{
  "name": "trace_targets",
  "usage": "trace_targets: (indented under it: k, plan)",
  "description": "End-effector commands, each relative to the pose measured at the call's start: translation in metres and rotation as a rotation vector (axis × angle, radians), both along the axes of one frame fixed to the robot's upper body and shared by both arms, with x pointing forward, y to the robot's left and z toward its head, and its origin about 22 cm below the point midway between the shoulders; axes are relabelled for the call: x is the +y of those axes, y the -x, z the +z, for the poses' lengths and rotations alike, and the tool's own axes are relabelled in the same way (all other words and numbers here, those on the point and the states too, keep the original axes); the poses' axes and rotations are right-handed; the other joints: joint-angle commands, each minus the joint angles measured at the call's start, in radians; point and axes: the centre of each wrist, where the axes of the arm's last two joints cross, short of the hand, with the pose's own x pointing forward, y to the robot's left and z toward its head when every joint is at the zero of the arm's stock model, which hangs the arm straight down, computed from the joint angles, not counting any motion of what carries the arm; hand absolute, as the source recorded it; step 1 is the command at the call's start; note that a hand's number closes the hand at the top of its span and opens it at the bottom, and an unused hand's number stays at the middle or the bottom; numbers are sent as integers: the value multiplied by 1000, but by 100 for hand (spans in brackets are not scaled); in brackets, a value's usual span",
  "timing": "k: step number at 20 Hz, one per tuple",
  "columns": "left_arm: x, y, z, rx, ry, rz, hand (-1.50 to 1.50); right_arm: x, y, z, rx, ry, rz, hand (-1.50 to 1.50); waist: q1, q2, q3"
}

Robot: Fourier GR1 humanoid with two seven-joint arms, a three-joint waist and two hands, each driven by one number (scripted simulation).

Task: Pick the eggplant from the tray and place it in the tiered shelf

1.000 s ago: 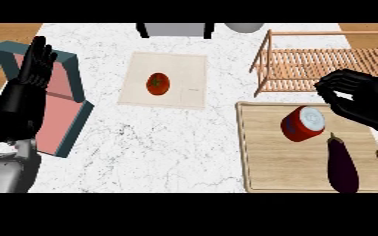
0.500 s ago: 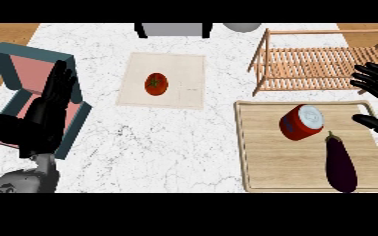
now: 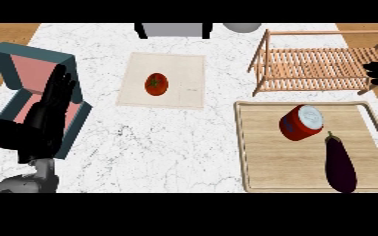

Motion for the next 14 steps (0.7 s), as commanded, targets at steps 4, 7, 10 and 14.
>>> trace_targets:
  k: [4,7,10,14]
  plan:
    - [-3,-7,10,3,8,-3,0,63,2,35,-23,494,119,-150,10,4,0]
    - [-15,9,1,0,8,1,0,81,16,28,38,631,128,-150,-1,-3,1]
    - [-13,5,-17,-1,9,-24,0,115,10,0,49,634,88,-150,6,5,1]
    - [-1,18,2,-1,3,-13,0,124,12,-10,61,745,60,-150,9,3,2]
